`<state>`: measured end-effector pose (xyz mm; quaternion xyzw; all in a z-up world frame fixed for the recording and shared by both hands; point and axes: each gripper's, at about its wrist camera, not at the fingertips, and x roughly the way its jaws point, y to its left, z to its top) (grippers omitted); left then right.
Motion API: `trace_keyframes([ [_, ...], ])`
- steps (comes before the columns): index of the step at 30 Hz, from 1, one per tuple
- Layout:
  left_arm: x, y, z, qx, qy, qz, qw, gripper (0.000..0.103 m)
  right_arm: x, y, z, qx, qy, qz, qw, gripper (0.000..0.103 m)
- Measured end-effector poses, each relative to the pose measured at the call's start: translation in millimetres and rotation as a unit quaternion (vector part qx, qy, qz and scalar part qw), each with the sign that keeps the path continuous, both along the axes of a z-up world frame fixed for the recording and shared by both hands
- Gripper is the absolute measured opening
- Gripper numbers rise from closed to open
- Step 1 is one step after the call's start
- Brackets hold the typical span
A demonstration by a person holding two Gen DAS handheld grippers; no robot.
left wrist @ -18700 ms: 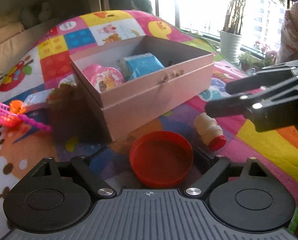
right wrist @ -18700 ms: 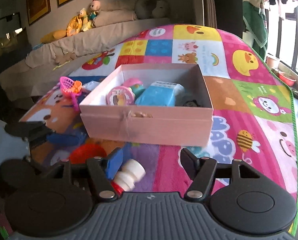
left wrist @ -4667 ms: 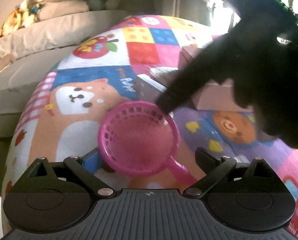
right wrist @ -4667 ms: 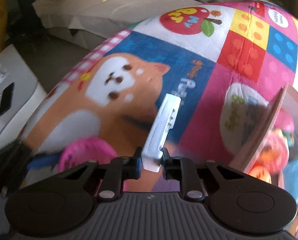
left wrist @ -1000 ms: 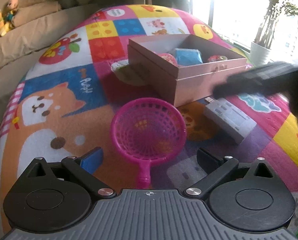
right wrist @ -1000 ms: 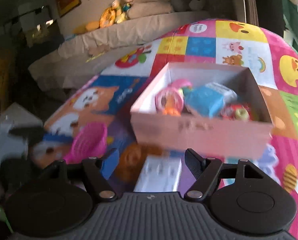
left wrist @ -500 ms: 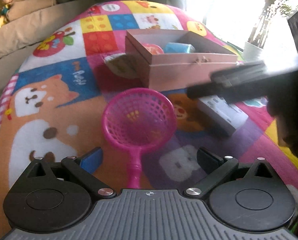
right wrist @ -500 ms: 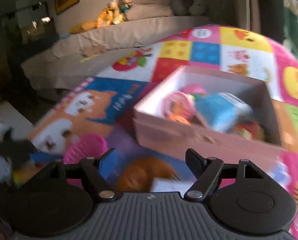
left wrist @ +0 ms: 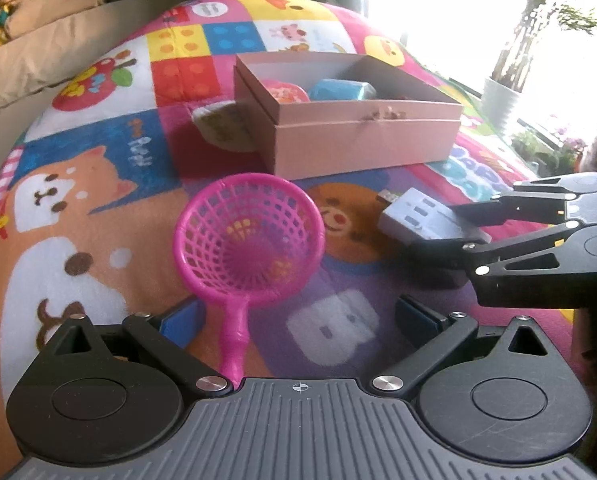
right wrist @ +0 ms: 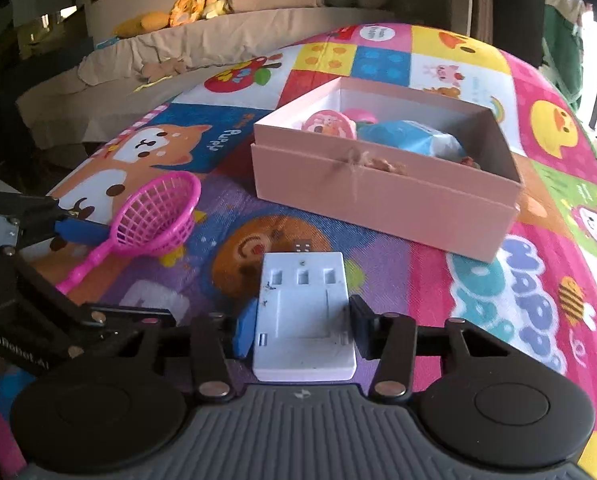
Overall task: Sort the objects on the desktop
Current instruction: 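Carry the net and charger over the box and drop them in with both tools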
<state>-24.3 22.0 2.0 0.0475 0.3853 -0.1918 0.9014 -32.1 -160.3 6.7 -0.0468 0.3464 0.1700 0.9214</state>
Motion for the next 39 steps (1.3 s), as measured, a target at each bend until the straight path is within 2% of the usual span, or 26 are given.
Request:
trace_keyframes([
  [4, -8, 0, 3, -0.024, 0.003, -0.032, 0.9992, 0.103, -15, -7, -4, 0.005, -0.019, -0.02, 1.0, 0.048],
  [9, 8, -6, 5, 0.023, -0.024, 0.035, 0.9988, 0.103, -15, -13, -4, 0.021, -0.018, -0.031, 0.999, 0.048],
  [12, 24, -12, 2, 0.034, -0.024, 0.059, 0.9974, 0.102, -17, -12, -4, 0.018, -0.02, -0.031, 0.999, 0.048],
  [16, 33, -15, 3, 0.048, -0.047, 0.079, 0.9946, 0.101, -18, -13, -4, 0.02, -0.022, -0.032, 0.999, 0.048],
  [17, 33, -14, 3, 0.046, -0.05, 0.08, 0.9945, 0.098, -19, -13, -4, 0.021, -0.022, -0.033, 0.999, 0.048],
  [18, 32, -14, 4, 0.045, -0.05, 0.08, 0.9945, 0.085, -19, -13, -4, 0.023, -0.022, -0.033, 0.999, 0.048],
  [25, 12, -7, 13, 0.028, -0.05, 0.058, 0.9966, 0.086, -19, -17, -2, 0.023, -0.017, -0.026, 0.999, 0.048],
  [27, 7, -6, 30, 0.003, -0.049, 0.045, 0.9978, 0.086, -21, -22, 3, 0.031, -0.004, -0.012, 0.999, 0.048],
  [30, 13, -10, 78, -0.027, -0.085, 0.024, 0.9958, 0.086, -22, -41, 34, 0.062, 0.004, 0.004, 0.998, 0.048],
  [32, 28, -17, 118, -0.046, -0.126, 0.018, 0.9908, 0.086, -24, -54, 70, 0.064, -0.037, 0.003, 0.997, 0.048],
  [34, 51, -27, 150, -0.078, -0.143, 0.014, 0.9866, 0.086, -24, -65, 107, 0.058, -0.09, -0.005, 0.994, 0.048],
  [37, 92, -52, 169, -0.097, -0.156, 0.032, 0.9824, 0.086, -17, -75, 145, 0.034, -0.16, -0.028, 0.986, 0.048],
  [39, 119, -66, 166, -0.11, -0.147, 0.046, 0.9819, 0.086, -6, -80, 155, 0.02, -0.185, -0.046, 0.981, 0.048],
])
